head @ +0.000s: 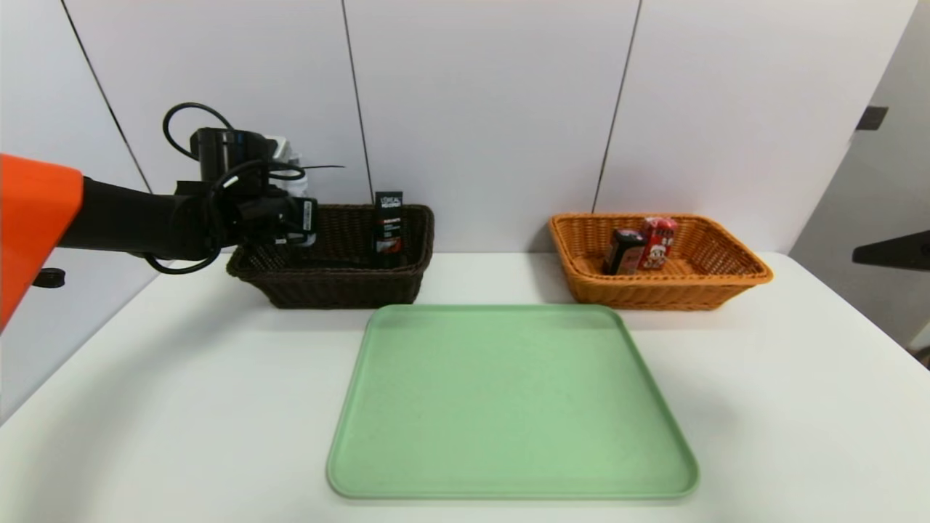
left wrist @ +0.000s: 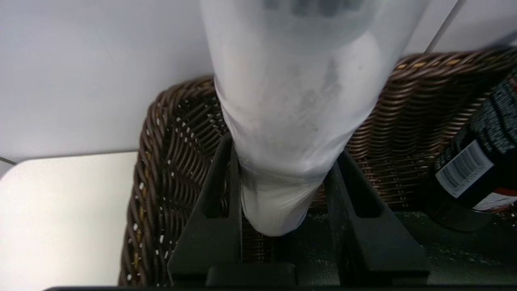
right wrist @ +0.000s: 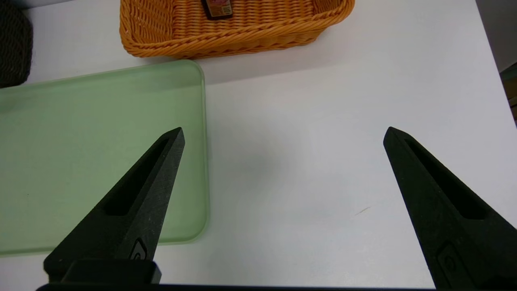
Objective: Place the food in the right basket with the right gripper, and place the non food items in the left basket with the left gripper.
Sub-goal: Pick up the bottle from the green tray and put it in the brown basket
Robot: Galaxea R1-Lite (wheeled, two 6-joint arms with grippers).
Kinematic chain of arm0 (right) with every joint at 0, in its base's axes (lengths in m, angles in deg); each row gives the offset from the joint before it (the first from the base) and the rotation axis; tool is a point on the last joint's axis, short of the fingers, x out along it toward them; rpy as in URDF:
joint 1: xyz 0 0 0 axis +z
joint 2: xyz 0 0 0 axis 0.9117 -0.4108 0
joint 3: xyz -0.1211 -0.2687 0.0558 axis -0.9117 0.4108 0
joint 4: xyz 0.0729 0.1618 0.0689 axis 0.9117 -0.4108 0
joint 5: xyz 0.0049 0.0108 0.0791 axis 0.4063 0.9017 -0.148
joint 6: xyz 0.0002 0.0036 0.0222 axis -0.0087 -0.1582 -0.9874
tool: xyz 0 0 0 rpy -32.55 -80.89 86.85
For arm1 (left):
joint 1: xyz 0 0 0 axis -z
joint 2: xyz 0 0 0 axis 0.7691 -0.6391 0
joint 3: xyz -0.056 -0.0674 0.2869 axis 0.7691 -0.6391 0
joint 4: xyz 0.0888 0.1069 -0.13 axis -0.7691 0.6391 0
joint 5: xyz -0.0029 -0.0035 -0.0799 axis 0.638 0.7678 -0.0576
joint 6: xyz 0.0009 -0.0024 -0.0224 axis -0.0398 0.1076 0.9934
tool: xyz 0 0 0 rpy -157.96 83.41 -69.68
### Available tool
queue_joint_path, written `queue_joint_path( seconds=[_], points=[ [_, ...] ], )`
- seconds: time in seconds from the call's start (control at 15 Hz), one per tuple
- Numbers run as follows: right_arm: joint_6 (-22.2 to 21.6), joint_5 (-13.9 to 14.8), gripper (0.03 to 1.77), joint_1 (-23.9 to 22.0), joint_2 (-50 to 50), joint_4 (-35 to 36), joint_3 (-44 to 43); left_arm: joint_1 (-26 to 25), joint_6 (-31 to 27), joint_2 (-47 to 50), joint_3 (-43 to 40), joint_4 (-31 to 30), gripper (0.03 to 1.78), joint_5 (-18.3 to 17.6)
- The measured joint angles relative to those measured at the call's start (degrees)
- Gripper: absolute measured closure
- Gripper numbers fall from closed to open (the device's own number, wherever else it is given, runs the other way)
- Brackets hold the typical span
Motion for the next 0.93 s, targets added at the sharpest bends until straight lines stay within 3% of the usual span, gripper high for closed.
queue_joint_path(
  seconds=[0.53, 0.93],
  points=[
    [0.11, 0.02, 0.10, -0.02, -0.20, 0.00, -0.05, -0.11, 0.59, -2.67, -2.34, -0.30, 1.21, 0.10],
    [0.11, 0.05, 0.10, -0.02, -0.35, 0.00, -0.29, -0.09, 0.48, -2.15, -4.63, -4.39, 0.62, -0.01]
  ],
)
